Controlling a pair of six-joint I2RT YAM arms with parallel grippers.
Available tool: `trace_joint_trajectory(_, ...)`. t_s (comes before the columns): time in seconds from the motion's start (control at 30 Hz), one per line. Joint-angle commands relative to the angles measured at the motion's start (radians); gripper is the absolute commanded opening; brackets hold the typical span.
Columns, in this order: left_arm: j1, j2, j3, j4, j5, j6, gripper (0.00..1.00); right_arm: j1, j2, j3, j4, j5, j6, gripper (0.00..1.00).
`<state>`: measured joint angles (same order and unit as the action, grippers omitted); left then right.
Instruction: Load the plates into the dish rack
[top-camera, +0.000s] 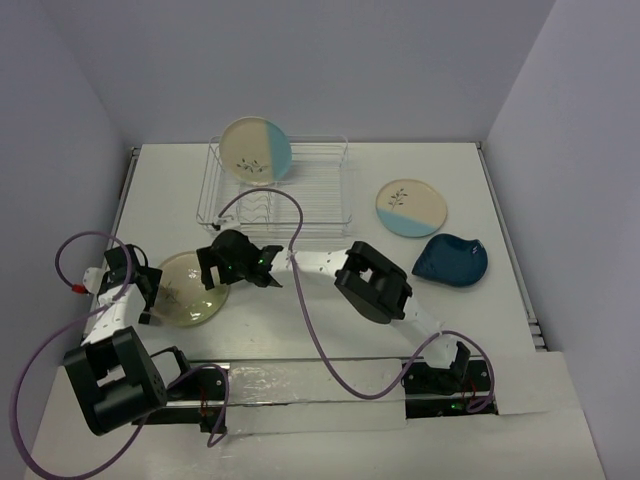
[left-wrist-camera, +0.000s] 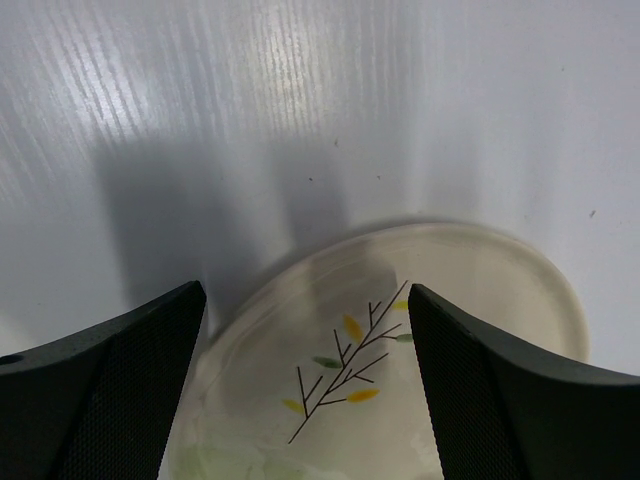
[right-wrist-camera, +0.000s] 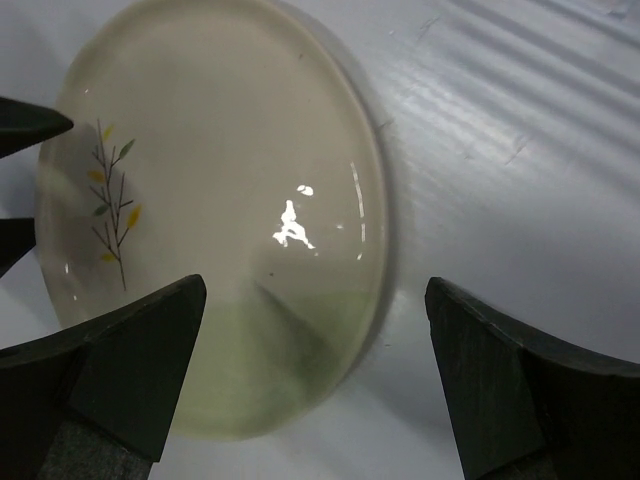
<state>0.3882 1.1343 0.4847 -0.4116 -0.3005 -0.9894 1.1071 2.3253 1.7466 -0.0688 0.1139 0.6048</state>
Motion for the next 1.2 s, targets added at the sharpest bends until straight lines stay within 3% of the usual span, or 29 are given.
trace_joint_trajectory(0.0,0.008,0.026,-0.029,-0.009,0.080,0.001,0.91,0.011,0.028,0.036,-0.029,-0.053,0.022,0.98)
trace_joint_trajectory(0.23,0.008,0.016,-0.038,-0.001,0.100,0.015,0.91,0.011,0.025,0.107,0.021,-0.281,0.060,0.95)
trace_joint_trajectory(0.67,0.007,0.005,-0.052,0.020,0.137,0.032,0.79,-0.007,-0.136,0.001,0.305,-0.285,0.148,0.83)
trace_joint_trajectory(0.87,0.006,-0.011,-0.057,0.021,0.139,0.034,0.75,-0.004,-0.161,-0.044,0.356,-0.318,0.162,0.73)
trace_joint_trajectory(1.17,0.008,-0.030,-0.064,0.031,0.149,0.031,0.74,-0.004,-0.099,-0.007,0.368,-0.394,0.178,0.65)
